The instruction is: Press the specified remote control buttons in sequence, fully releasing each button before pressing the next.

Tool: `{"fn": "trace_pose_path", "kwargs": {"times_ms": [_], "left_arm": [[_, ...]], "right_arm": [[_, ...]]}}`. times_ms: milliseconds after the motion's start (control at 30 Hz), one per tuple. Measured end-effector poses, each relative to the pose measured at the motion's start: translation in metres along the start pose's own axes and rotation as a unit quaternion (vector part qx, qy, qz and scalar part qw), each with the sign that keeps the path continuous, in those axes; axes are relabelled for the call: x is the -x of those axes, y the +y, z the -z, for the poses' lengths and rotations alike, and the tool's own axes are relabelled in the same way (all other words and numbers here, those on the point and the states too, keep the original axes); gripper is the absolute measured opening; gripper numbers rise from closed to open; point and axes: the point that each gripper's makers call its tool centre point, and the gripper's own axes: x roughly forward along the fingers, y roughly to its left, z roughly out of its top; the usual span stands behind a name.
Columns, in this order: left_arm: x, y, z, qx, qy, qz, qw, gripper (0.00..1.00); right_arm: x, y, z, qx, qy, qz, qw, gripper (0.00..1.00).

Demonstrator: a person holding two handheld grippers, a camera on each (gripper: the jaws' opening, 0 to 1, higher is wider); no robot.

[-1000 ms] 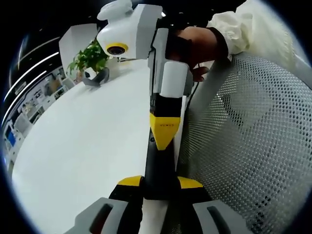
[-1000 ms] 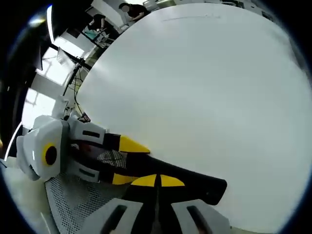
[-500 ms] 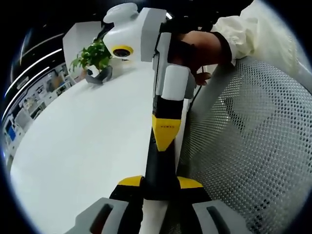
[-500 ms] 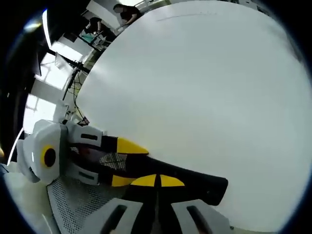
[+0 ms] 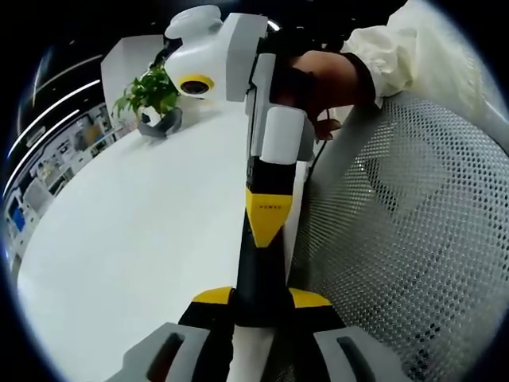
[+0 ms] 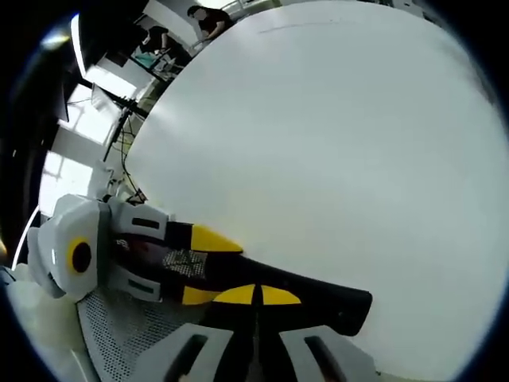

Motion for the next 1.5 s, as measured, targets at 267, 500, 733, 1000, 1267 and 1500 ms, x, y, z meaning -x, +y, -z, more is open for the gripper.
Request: {"fn": "trace_pose_path", "kwargs": {"times_ms": [267, 500, 733, 1000, 1267, 1500], "left_arm": [[-0.0004, 0.0003, -0.0001, 0.004, 0.001, -0.001, 1.0000, 0.25], [-0.0004, 0.0004, -0.0005, 0.005, 0.004, -0.003, 1.0000, 0.25], [-0.0001, 0.0003, -0.0006, 0.011, 0.005, -0.006, 0.9999, 0.25], [0.0000, 0.0005, -0.0010, 0.017, 0.004, -0.006, 0.9998, 0.25], [-0.0006, 0.0005, -0.0012, 0.018, 0.004, -0.009, 0.9998, 0.25], [-0.0012, 0.0005, -0.0014, 0.014, 0.012, -0.007, 0.9998, 0.25]], "right_arm": [[-0.0012, 0.0095, -0.0002, 0.031, 0.000, -0.002, 0.9995, 0.00], [-0.0036, 0.0078, 0.0023, 0.031, 0.009, -0.008, 0.9995, 0.00], [-0.0050, 0.0097, 0.0043, 0.042, 0.015, -0.006, 0.9990, 0.00], [-0.0059, 0.0081, -0.0011, 0.061, -0.001, 0.001, 0.9982, 0.00], [-0.0063, 0.0083, -0.0023, 0.072, -0.005, 0.009, 0.9974, 0.00], [-0.0057, 0.0081, -0.0022, 0.064, -0.007, 0.001, 0.9979, 0.00]]}}
